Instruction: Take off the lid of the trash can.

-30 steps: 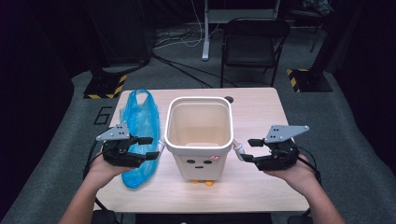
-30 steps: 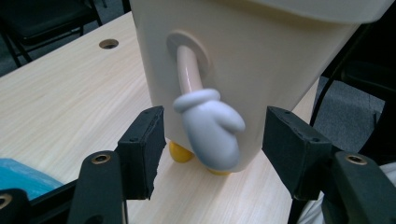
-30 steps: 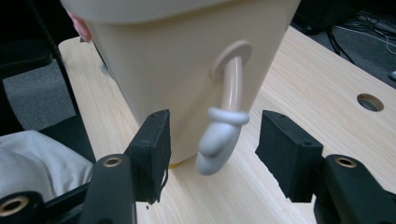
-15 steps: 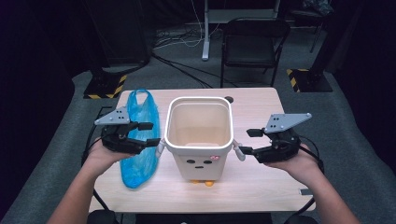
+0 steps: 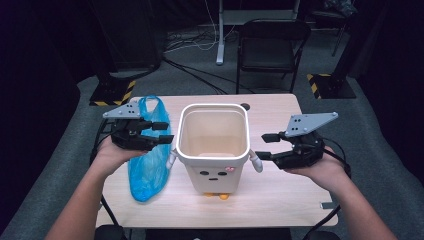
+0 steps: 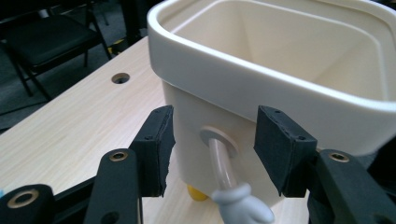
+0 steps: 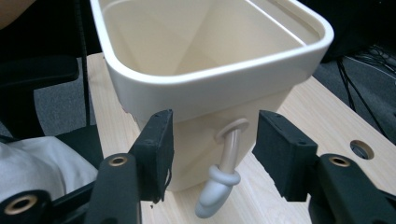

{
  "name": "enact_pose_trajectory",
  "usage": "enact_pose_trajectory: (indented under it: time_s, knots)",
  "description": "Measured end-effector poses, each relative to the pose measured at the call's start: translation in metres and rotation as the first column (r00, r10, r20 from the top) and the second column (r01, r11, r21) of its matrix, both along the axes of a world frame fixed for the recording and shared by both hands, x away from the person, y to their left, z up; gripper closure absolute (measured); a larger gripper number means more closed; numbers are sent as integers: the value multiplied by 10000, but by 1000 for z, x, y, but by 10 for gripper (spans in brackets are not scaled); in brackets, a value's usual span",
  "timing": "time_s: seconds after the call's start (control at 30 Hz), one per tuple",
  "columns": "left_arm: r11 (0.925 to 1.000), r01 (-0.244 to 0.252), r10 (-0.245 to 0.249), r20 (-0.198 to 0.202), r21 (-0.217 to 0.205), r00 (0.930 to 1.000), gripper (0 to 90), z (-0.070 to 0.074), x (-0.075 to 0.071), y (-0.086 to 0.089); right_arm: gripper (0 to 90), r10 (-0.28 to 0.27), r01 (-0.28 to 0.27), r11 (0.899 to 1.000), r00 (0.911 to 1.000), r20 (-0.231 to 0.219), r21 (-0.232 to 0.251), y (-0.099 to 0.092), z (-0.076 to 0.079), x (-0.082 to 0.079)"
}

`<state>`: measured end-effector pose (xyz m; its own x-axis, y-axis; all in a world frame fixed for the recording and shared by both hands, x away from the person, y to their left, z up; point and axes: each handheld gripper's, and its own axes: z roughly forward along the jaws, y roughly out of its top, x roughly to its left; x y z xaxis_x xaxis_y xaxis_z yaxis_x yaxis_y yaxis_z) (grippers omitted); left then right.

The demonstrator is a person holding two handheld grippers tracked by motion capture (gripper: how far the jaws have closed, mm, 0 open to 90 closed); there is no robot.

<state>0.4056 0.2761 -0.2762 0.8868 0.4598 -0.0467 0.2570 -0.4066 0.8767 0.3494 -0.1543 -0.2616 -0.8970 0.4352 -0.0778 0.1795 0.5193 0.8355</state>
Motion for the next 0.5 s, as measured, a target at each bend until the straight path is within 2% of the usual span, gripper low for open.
enact_pose_trajectory:
  time_s: [0.3,0.4,0.43,0.5]
  knots:
    - [9998,136,-134,119,-157,9998,465,15,9,-3,441,44,-45,9999,9999,93,114,7,8,-1]
    - [9996,232,-229,167,-176,9996,423,17,15,-7,447,388,-404,9981,9987,343,474,8,13,-1]
    - [9996,232,-229,167,-176,9996,412,17,15,-7,447,388,-404,9981,9987,343,474,8,13,-1]
    - [9996,187,-185,109,-230,9998,395,19,22,-10,453,768,-792,9941,9964,359,738,11,16,-1]
